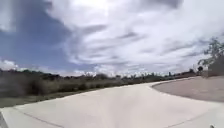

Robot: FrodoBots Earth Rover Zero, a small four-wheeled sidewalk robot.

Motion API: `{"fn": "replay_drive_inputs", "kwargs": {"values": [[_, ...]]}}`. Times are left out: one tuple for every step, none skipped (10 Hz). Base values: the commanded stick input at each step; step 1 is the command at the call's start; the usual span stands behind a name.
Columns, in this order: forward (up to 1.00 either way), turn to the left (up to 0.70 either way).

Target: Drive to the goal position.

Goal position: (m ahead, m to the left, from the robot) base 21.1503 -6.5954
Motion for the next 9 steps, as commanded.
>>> {"fn": "replay_drive_inputs", "kwargs": {"values": [[0.85, 0.0], [0.85, 0.0], [0.85, -0.3], [0.85, -0.3], [0.85, -0.27], [0.85, 0.0], [0.85, 0.0], [0.85, -0.26], [0.85, -0.32]]}}
